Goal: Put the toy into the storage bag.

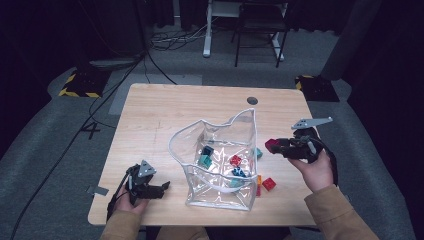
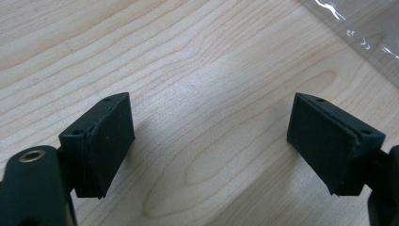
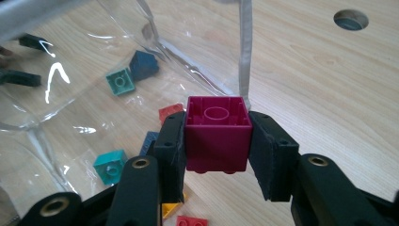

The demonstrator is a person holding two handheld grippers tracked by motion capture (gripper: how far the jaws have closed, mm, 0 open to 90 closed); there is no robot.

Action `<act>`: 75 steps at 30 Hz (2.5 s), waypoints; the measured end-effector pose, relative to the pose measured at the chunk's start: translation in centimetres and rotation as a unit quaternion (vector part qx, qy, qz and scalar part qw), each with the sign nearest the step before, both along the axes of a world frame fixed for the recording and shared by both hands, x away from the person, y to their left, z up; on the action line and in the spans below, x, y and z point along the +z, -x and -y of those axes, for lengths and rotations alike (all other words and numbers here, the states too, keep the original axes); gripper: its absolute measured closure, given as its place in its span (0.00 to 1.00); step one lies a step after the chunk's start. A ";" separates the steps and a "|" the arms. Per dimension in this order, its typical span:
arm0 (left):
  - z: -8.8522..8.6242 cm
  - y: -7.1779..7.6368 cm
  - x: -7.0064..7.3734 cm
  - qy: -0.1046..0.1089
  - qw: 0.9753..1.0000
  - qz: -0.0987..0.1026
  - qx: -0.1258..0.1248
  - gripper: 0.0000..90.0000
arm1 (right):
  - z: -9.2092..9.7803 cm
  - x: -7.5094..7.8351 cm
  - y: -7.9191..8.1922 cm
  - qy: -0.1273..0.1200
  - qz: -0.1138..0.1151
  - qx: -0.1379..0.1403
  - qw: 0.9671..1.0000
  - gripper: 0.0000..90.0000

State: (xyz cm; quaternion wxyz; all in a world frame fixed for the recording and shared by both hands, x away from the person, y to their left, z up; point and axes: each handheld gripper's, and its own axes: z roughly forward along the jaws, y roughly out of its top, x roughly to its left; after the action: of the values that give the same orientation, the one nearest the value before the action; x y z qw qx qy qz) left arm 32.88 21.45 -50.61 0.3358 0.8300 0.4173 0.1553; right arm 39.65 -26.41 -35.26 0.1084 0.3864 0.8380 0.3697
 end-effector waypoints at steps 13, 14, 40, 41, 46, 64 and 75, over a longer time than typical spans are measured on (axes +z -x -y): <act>0.0 0.0 0.0 0.000 1.000 0.000 0.000 0.17 | -0.4 2.9 1.3 -0.025 0.043 0.015 0.999 0.65; 0.0 0.0 0.0 0.000 1.000 0.000 0.000 0.17 | -0.4 3.0 1.3 -0.025 0.045 0.017 0.998 0.65; 0.0 0.0 0.0 0.001 1.000 0.000 0.001 0.17 | -3.8 8.3 2.9 -0.052 0.084 0.078 0.992 0.65; 0.0 0.0 0.0 0.001 1.000 0.000 0.001 0.17 | -4.0 8.3 2.9 -0.052 0.085 0.080 0.992 0.65; 0.0 0.1 0.0 0.001 1.000 0.000 0.001 0.17 | -5.6 8.8 2.8 -0.051 0.086 0.099 0.990 0.65; 0.0 0.1 0.0 0.001 1.000 0.000 0.001 0.17 | -9.9 9.5 2.4 -0.052 0.085 0.146 0.984 0.65; 0.0 0.1 0.0 0.001 1.000 0.000 0.001 0.17 | -12.2 8.9 2.1 -0.045 0.072 0.167 0.982 0.65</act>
State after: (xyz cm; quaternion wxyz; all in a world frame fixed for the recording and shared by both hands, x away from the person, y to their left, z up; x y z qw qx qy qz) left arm 32.82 21.44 -50.62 0.3367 0.8293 0.4183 0.1549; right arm 37.59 -14.23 -26.40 0.0879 0.2180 0.8631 0.4470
